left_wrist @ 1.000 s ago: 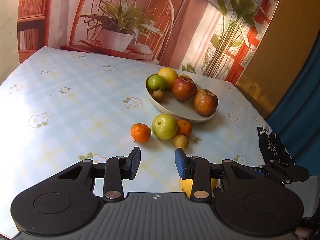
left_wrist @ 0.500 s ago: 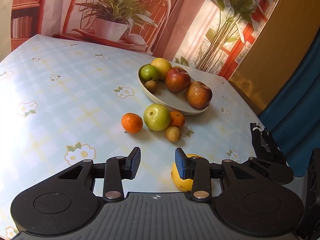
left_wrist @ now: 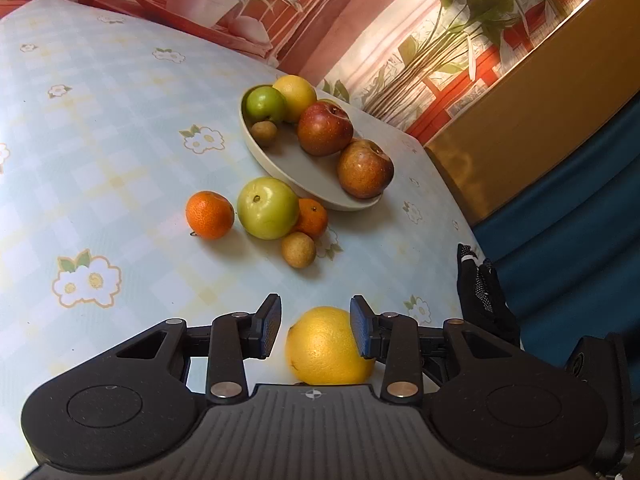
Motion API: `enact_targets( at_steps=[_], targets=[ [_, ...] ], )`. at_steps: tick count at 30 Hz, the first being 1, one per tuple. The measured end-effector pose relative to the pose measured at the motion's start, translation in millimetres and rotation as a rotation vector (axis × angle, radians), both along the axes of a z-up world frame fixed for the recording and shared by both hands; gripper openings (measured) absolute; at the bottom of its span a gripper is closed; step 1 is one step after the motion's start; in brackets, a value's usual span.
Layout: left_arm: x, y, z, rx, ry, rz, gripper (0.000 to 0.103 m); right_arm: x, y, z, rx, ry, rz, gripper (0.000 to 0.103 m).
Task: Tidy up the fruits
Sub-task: 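Close the right gripper around the grapefruit while the left gripper grips it too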
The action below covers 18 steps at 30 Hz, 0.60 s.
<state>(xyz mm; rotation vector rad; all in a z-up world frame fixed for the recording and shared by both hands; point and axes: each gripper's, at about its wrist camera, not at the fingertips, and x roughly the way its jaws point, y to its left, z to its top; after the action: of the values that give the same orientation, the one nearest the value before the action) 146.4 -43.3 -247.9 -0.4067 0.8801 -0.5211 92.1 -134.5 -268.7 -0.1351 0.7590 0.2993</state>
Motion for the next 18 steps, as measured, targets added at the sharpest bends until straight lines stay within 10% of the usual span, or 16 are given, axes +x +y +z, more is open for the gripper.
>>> enact_targets(
  at_steps=[18],
  targets=[
    [23,-7,-8,-0.027,0.047,0.054,0.04,19,-10,-2,0.123,0.002,-0.091,0.051]
  ],
)
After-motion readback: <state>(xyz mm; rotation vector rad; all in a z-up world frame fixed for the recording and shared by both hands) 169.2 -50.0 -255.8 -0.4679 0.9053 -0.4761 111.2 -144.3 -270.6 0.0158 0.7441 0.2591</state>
